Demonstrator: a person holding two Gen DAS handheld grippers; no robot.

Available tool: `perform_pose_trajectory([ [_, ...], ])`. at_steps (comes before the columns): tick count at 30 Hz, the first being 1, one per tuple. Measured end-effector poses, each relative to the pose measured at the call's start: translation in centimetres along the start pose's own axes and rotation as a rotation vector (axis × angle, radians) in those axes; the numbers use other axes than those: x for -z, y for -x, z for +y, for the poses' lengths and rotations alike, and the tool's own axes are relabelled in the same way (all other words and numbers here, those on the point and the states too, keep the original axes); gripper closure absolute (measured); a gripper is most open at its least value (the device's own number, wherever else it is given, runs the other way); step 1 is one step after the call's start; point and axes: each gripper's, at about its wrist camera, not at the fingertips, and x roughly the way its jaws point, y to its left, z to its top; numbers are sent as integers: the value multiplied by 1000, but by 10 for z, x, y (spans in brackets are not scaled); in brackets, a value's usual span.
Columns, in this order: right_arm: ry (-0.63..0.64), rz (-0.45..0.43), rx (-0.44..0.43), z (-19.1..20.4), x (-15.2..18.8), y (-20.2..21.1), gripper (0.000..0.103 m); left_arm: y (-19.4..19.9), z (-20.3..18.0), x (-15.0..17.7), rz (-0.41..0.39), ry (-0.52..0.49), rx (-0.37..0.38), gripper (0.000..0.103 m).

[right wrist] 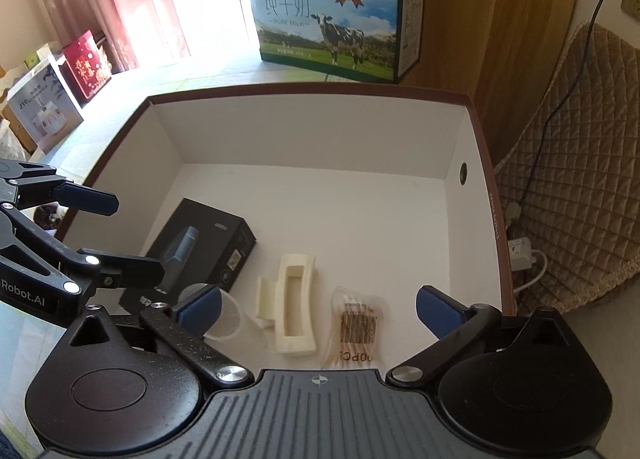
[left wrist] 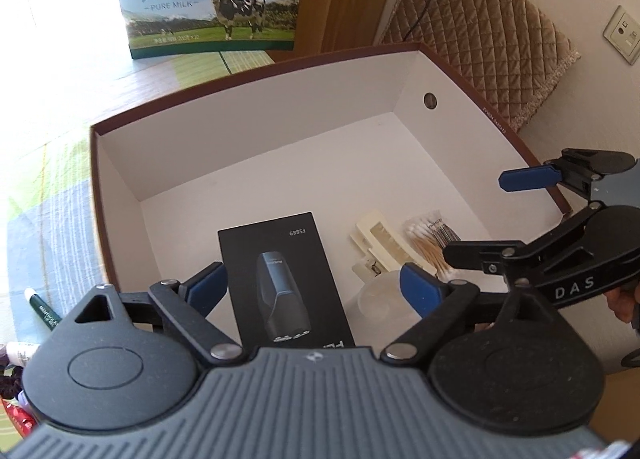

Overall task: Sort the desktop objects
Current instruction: 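Open both tools to drop the swab bag and cup into the box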

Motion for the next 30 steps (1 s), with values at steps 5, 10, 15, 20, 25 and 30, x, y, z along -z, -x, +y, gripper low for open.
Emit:
perform_pose_trajectory([
  [5, -11, -27, -5, 8, 3, 11, 2, 13, 2, 4, -15, 7, -13, 7],
  [10, -23, -57, -10, 17, 6, 25, 2, 28, 7, 10, -34, 9, -17, 6],
  [15, -31, -80, -6, 30, 13, 37, 2, 48, 13, 18, -66, 19, -27, 6],
  [20, -22, -111, -4, 52, 21, 50, 2, 71, 21, 29, -102, 20, -38, 6],
  [25, -15, -145, -22, 78, 28, 61, 2, 97, 30, 46, -140, 25, -50, 6],
  [30, -2, -167, -39, 106, 35, 68, 2, 122, 41, 67, -164, 35, -59, 6],
])
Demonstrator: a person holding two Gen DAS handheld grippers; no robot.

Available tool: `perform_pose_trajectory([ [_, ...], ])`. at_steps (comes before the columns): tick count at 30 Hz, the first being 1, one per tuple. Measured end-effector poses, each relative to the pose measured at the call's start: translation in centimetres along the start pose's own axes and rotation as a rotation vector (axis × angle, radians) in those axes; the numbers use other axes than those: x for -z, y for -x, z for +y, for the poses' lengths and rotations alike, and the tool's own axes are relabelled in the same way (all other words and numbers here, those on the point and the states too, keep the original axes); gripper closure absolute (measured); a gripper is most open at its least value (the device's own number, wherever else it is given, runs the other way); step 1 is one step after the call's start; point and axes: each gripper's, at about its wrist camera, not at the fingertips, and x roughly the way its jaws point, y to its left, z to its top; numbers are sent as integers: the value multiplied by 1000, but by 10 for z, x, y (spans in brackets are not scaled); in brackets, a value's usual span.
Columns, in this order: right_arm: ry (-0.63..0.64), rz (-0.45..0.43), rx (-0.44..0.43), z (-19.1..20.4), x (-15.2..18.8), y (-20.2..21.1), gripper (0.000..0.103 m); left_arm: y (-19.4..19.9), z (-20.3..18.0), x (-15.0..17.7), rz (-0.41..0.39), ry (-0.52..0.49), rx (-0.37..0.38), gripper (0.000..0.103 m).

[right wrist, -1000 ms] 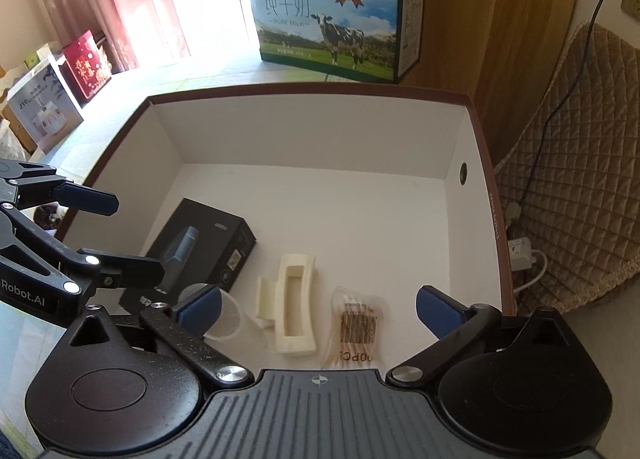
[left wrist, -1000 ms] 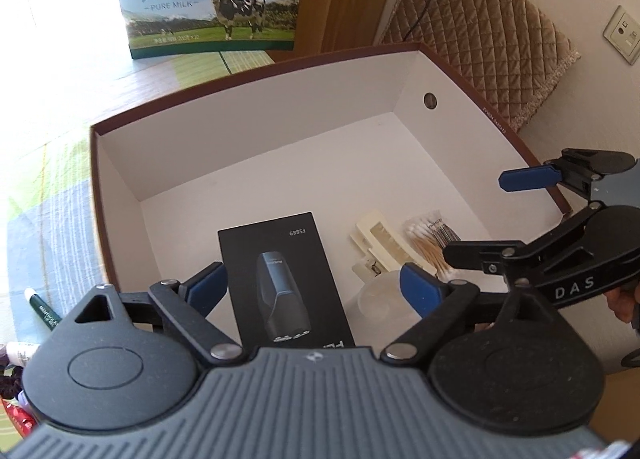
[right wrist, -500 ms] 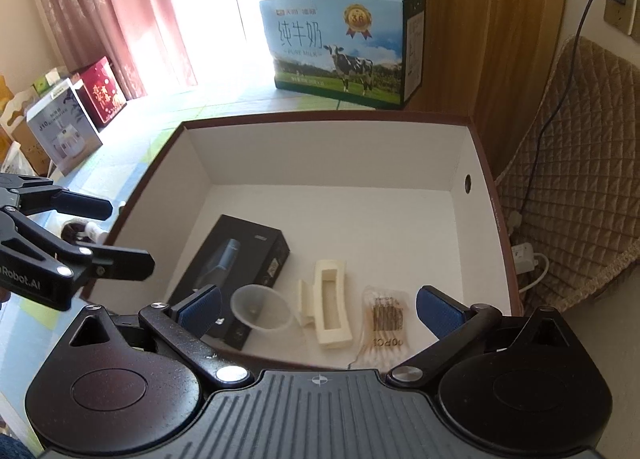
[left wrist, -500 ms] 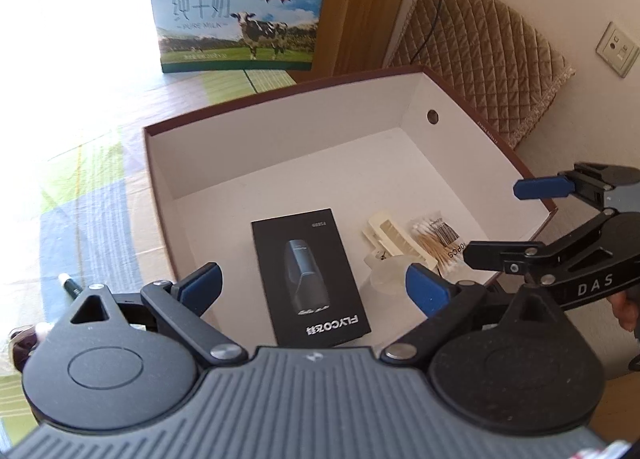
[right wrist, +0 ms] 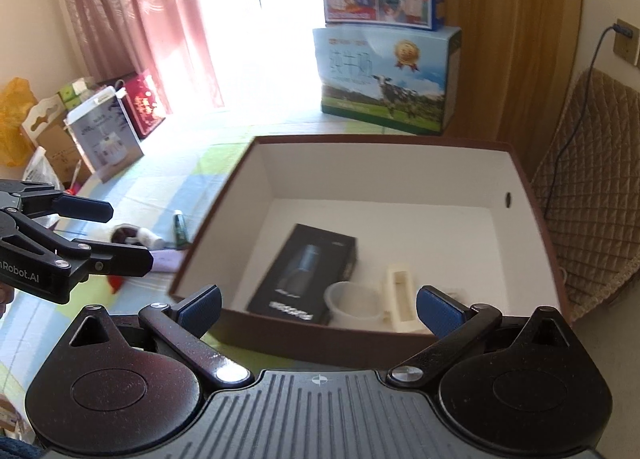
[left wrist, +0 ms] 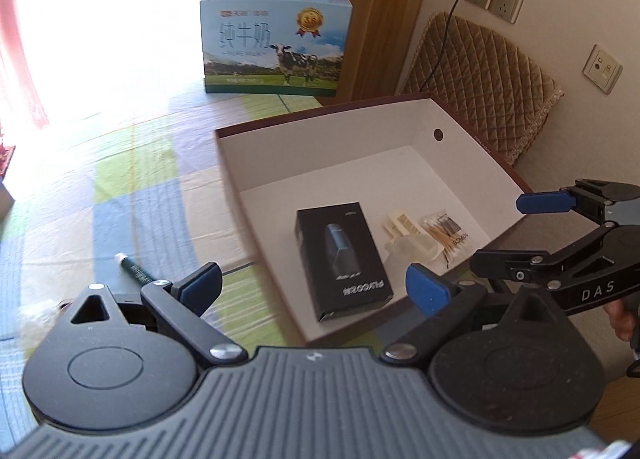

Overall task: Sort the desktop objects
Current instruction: 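Open both tools to drop the swab bag and cup into the box, then move both tools back toward the items on the tablecloth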

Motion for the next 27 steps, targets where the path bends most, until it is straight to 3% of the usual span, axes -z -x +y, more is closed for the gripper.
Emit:
perform_pose_trajectory([
  [9, 0, -22, -32, 48, 14, 6, 2, 46, 31, 35, -31, 19, -39, 6],
  [27, 26, 12, -126, 140, 32, -22, 2, 93, 111, 110, 17, 88, -195, 6],
])
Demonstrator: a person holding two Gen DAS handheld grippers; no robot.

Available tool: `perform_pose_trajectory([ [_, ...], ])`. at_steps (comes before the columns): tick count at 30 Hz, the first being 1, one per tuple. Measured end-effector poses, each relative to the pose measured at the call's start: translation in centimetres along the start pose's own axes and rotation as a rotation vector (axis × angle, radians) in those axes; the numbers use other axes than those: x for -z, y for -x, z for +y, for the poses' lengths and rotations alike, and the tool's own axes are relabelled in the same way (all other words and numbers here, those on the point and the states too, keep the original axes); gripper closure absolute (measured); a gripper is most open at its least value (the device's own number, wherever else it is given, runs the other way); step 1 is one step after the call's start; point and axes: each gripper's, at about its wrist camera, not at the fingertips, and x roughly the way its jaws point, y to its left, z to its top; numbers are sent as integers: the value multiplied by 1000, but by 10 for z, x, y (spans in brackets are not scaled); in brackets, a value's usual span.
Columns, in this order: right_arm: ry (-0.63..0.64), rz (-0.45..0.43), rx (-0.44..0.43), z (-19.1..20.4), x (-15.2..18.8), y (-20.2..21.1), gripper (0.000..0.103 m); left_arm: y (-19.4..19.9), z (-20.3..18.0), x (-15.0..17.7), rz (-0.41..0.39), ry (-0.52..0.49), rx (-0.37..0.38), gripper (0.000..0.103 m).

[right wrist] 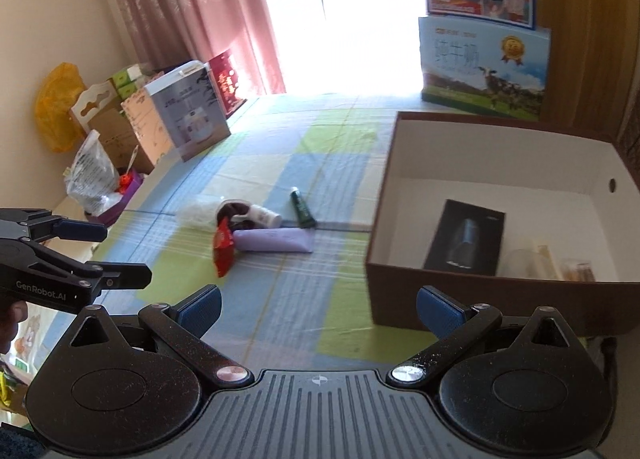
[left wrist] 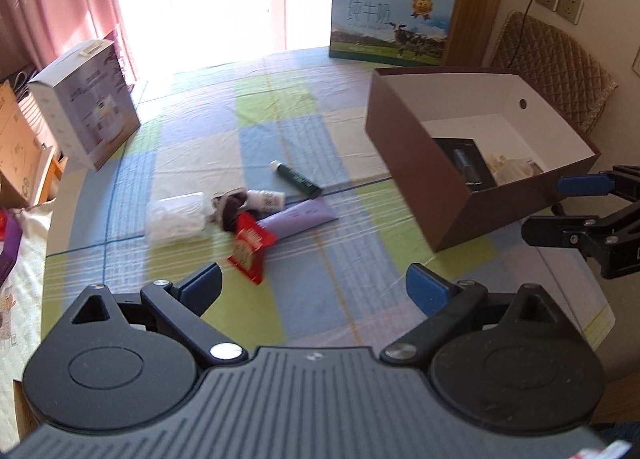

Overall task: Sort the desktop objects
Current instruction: 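Move both tools back toward the items on the tablecloth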

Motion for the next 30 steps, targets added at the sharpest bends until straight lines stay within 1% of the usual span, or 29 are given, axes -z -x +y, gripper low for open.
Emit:
perform_pose_trajectory([
  [5, -5, 11, -32, 24, 3, -23, 2, 1, 26, 13, 0, 29, -33, 6],
  [11, 19, 7, -40, 50, 6, -50, 2, -4, 48, 27, -4, 38, -81, 6],
  [15, 26, 3, -27, 60, 9, -68, 3, -12, 58, 32, -5, 39, -87, 7],
  [18, 29, 0, -17, 62, 9, -81, 12, -20, 61, 35, -10, 22, -88, 8],
  [22, 6, 8, 13, 58, 7, -97, 19, -34, 64, 36, -9, -5, -82, 10],
  [30, -18, 35, 48, 54, 2, -123, 28, -63, 70, 29, 5, -46, -63, 13],
])
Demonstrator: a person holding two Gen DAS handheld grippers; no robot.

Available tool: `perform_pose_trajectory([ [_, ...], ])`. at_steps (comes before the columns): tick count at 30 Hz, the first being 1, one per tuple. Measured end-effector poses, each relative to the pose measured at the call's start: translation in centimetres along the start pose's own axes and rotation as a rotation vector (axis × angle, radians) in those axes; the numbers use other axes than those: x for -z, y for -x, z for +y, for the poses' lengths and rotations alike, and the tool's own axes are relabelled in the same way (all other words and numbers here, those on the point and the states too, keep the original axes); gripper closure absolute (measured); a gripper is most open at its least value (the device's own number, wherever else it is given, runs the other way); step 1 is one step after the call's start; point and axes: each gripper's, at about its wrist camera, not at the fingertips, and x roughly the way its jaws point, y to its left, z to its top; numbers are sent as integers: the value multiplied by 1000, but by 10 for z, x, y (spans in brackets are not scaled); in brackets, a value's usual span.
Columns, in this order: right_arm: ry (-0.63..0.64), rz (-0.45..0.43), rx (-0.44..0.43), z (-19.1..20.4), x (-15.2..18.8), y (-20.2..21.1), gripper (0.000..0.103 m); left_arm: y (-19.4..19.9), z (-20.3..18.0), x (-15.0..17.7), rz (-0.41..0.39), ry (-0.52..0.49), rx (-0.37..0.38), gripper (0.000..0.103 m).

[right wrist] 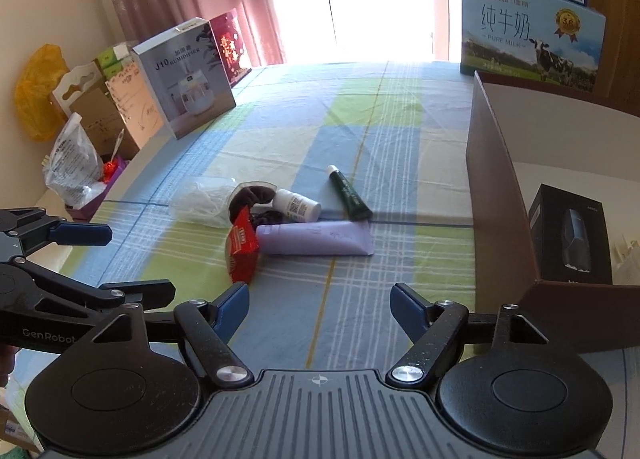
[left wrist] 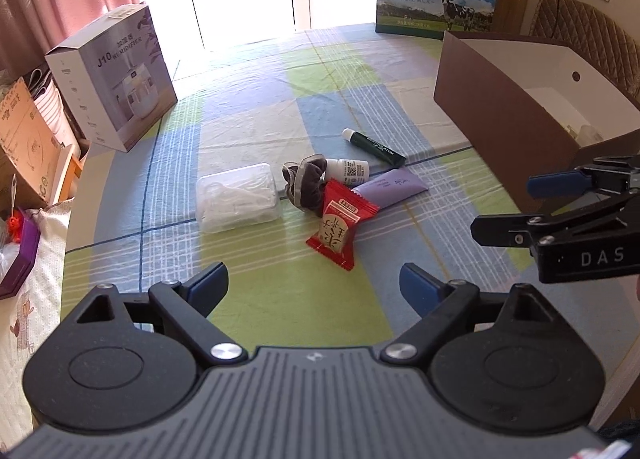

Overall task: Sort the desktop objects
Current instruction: 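Move both tools back toward the items on the tablecloth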

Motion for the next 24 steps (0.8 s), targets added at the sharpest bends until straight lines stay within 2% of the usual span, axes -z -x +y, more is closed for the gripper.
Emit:
perform_pose_trajectory([
  [5, -6, 16, 7, -2, -4, -14, 29, -18, 3, -6, 5, -23, 18, 14],
  [7, -3, 17, 9, -3, -6, -19, 29, -26, 4, -8, 11, -35, 30, 23],
  [15, -6, 42, 17, -6, -13, -38, 29, -55, 0, -14, 21, -111, 64, 25],
  [19, -19, 55, 19, -9, -15, -46, 29, -72, -2, -17, 41, -157, 79, 34],
  [24, -27, 65, 28, -12, -17, -52, 29, -89, -4, -19, 60, -194, 91, 39],
])
